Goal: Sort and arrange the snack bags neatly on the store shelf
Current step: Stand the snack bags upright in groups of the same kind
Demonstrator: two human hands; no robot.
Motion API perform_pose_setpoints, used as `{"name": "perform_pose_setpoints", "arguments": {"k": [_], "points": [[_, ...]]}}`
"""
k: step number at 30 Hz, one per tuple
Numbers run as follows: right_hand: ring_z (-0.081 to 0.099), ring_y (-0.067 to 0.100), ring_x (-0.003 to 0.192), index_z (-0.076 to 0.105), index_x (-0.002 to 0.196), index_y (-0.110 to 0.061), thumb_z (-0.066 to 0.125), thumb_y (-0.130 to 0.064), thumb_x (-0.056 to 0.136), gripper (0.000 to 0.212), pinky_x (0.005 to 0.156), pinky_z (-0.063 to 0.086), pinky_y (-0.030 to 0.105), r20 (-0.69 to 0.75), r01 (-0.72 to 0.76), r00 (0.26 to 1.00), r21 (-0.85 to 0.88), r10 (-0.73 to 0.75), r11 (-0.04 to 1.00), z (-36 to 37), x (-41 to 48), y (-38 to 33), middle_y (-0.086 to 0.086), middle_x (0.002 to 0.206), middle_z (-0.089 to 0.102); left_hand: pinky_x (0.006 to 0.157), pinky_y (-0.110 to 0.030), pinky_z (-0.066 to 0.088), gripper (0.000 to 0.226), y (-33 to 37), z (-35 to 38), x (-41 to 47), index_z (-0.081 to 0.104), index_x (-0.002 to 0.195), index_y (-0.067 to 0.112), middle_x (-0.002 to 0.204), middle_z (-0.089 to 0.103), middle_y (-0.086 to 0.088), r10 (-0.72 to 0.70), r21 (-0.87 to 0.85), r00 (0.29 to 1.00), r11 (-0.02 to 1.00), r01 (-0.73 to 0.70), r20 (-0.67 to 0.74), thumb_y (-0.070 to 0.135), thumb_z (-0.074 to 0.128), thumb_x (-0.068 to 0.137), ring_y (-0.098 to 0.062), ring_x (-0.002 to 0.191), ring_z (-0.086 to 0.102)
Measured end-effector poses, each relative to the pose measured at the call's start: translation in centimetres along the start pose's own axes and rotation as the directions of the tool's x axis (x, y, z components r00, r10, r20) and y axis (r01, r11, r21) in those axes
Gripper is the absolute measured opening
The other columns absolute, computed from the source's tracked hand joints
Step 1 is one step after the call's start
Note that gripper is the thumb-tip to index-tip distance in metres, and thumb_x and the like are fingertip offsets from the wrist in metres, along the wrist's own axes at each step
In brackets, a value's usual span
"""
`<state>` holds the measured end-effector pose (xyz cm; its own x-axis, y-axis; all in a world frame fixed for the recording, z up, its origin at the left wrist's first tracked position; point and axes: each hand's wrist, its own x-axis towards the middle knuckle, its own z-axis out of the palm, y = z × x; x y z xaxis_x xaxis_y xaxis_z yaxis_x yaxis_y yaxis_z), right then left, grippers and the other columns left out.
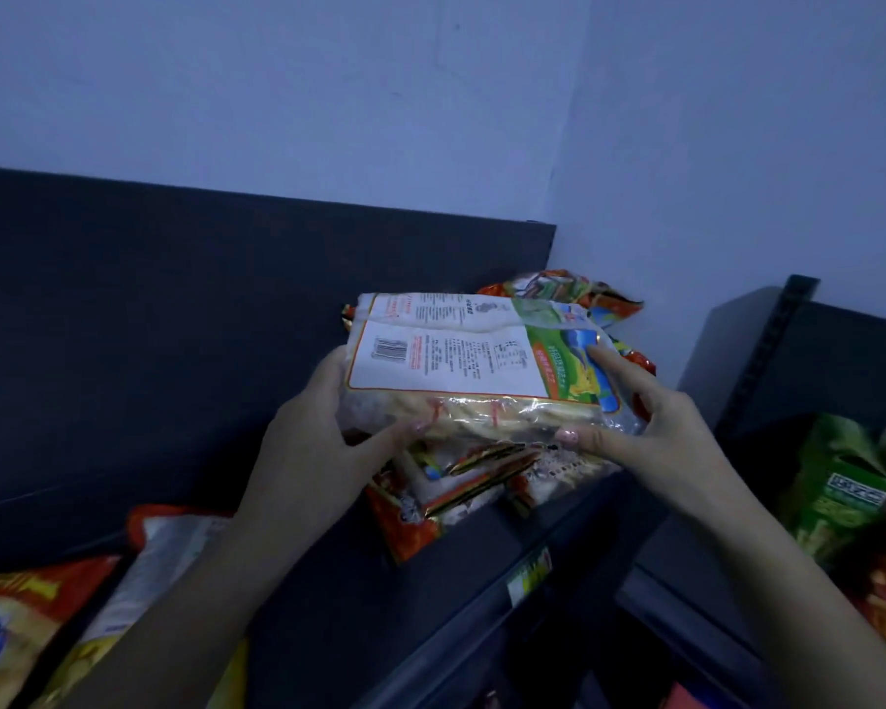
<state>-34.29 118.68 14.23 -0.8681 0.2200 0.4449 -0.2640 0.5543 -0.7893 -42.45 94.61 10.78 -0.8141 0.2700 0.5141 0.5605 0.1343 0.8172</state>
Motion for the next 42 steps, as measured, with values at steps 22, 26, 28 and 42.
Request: {"name": "perform_pose_setpoints", "arguments": {"k": [22,26,28,42], "points": [[0.062,-0.012,0.074,0.058,0.115,-0.022,0.073,-0.024,0.056,0.061,0.07,0.049,0.005,-0.188,0.107,0.975,-0.082,-0.12,0.991,-7.2,21.2,8.3,-0.014,0.097,0.062,0.076,-0.01,0.046,0.05,-3.5,10.6,22.3,0.045,0.126,0.03,0.106,0.059,0.025,0.103,0.117,0.992,0.987,-0.11,0.071,0.044,0.066,0.082,0.009,0.097,0.057],[0.063,-0.009,0.07,0.057,0.119,-0.014,0.074,-0.004,0.066,0.056,0.063,0.049,0.007,-0.201,0.087,0.975,-0.046,-0.095,0.995,-11.0,25.2,11.1,-0.004,0.099,0.063,0.092,-0.033,0.049,0.049,-3.2,14.7,26.6,0.047,0.126,0.021,0.117,0.062,0.011,0.085,0.139,0.99,0.985,-0.1,0.112,0.041,0.065,0.085,-0.01,0.107,0.059],[0.064,-0.008,0.072,0.057,0.121,-0.011,0.067,0.007,0.075,0.05,0.064,0.049,0.007,-0.171,0.061,0.983,-0.054,-0.07,0.997,-13.0,27.2,12.7,-0.002,0.102,0.062,0.091,-0.041,0.049,0.048,-3.1,16.8,28.2,0.047,0.122,0.017,0.114,0.064,0.003,0.067,0.178,0.989,0.98,-0.09,0.131,0.044,0.062,0.085,-0.017,0.104,0.06],[0.046,0.012,0.109,0.046,0.135,-0.007,0.057,-0.003,0.09,0.046,0.078,0.035,0.008,0.005,-0.082,0.996,-0.299,0.087,0.951,-16.2,34.8,23.1,0.003,0.122,0.05,0.085,-0.04,0.041,0.076,-4.0,30.3,32.7,0.006,0.148,0.003,0.13,0.052,-0.018,-0.17,0.716,0.972,0.698,0.004,0.161,0.051,0.035,0.097,-0.035,0.115,0.051]]}}
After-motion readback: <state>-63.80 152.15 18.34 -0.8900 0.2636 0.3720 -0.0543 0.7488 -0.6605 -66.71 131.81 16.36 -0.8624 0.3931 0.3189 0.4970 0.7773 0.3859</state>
